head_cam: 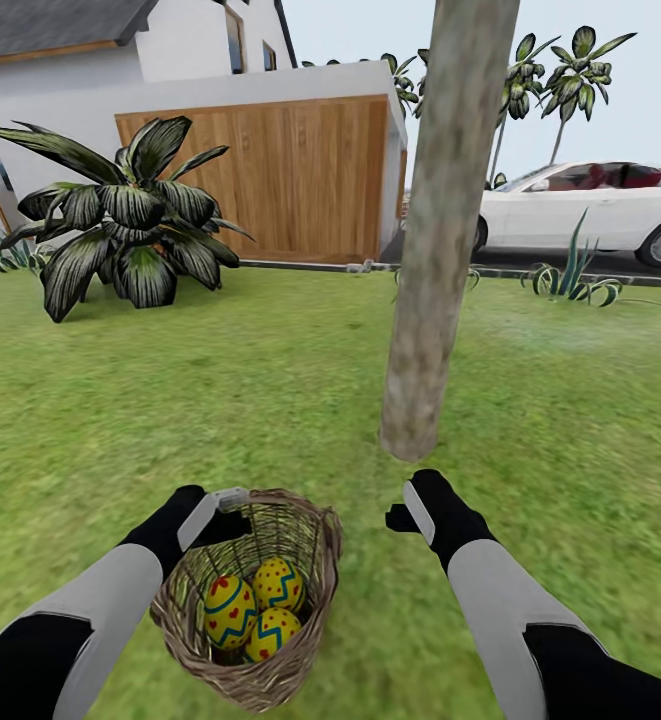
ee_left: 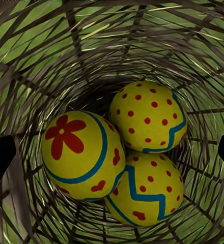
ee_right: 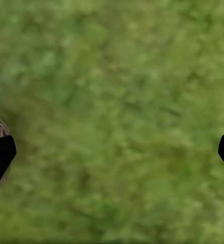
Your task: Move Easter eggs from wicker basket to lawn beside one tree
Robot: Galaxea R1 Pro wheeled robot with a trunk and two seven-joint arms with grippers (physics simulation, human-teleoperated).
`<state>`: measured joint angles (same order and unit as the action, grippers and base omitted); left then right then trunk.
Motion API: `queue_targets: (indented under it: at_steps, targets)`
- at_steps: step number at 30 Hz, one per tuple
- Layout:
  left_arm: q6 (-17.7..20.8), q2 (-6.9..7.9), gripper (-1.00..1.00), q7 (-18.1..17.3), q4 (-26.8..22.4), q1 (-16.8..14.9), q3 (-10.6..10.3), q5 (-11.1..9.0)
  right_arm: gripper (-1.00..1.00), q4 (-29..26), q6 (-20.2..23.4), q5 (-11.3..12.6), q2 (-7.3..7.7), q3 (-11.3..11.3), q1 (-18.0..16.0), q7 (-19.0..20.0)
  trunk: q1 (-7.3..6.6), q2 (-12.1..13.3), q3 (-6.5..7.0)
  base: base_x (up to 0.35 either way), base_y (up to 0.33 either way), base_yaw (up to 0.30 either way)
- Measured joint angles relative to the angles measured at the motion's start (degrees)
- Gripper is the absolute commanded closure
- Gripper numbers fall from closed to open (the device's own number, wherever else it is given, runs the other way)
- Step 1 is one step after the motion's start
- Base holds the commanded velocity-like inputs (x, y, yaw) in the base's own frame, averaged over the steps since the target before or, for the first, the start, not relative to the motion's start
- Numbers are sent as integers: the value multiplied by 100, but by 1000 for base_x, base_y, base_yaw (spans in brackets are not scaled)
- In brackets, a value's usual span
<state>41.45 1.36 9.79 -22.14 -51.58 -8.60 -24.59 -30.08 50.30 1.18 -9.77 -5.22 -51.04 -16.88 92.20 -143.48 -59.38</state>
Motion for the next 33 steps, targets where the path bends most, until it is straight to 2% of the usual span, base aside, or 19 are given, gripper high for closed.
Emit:
queue_targets:
  at_steps: [12, 25, 28, 30, 31, 33]
  targets:
    - [-16, 9, -100, 0, -16, 0, -19, -16, -100, 0, 0, 0, 0, 0, 0, 0, 0, 0, 0, 0, -4, 0]
    - [-64, 16, -100, 0, 13, 0, -23, -16, -100, -46, 0, -2, 6, 0, 0, 0, 34, -17, -288, 0, 0, 0]
    - [-247, 22, -100, 0, 41, 0, -28, -11, -100, -431, -11, -5, 11, -11, 50, -8, 42, -21, -354, 0, 0, 0]
    - [-288, 24, -100, 0, 46, 0, -29, -11, -100, -866, -13, -5, 8, -12, 213, -10, 47, -24, -399, 0, 0, 0]
    - [-314, 24, -100, 0, 49, 0, -29, -11, -100, -1470, -3, -6, 5, -8, 465, -11, 49, -25, -421, 0, 0, 0]
    - [-331, 25, -100, 0, 51, 0, -30, -11, -100, -2204, 16, 5, 2, 18, 781, -9, 54, -28, -465, 0, 0, 0]
